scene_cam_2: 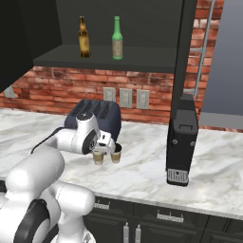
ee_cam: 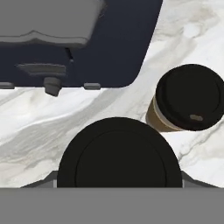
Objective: Sort all alcoholic drinks to one cabinet, and non-alcoholic drinks to the other.
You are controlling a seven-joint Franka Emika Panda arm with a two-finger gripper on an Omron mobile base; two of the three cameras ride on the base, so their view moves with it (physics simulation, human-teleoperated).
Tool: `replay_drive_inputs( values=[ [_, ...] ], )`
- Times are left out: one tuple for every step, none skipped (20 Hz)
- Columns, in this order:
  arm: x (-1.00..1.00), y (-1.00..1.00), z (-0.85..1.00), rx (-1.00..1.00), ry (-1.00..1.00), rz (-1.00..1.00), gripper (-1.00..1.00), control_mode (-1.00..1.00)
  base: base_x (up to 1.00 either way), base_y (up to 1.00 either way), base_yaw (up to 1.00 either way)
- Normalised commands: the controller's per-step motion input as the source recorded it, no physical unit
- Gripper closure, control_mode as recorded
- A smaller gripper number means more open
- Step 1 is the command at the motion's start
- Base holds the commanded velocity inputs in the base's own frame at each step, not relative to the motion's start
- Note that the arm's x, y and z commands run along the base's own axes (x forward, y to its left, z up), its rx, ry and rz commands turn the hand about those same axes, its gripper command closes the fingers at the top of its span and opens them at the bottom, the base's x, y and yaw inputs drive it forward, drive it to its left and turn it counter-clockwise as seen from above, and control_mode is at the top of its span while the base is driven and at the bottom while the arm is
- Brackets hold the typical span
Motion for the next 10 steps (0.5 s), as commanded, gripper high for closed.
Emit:
replay_drive_inputs(
  values=[
    [-0.16,0.00,0.60,-0.02,0.00,0.08,1.00,-1.00,0.00,0.00,0.00],
    [-0.13,0.00,0.60,-0.02,0.00,0.08,1.00,-1.00,0.00,0.00,0.00],
    [-0.11,0.02,0.58,-0.03,0.00,0.09,1.00,-1.00,0.00,0.00,0.00],
    [-0.11,0.04,0.58,-0.04,0.00,0.09,1.00,-1.00,0.00,0.00,0.00],
    [-0.12,0.03,0.56,-0.04,0.00,0.09,1.00,-1.00,0.00,0.00,0.00],
    [-0.15,0.04,0.58,-0.04,0.00,0.09,1.00,-1.00,0.00,0.00,0.00],
    [-0.16,0.06,0.59,-0.04,0.00,0.10,1.00,-1.00,0.00,0.00,0.00],
    [-0.18,0.05,0.61,-0.03,0.00,0.10,1.00,-1.00,0.00,0.00,0.00],
    [-0.19,0.05,0.60,-0.03,0.00,0.10,1.00,-1.00,0.00,0.00,0.00],
    [-0.19,0.05,0.60,-0.02,0.00,0.10,1.00,-1.00,0.00,0.00,0.00]
  ],
)
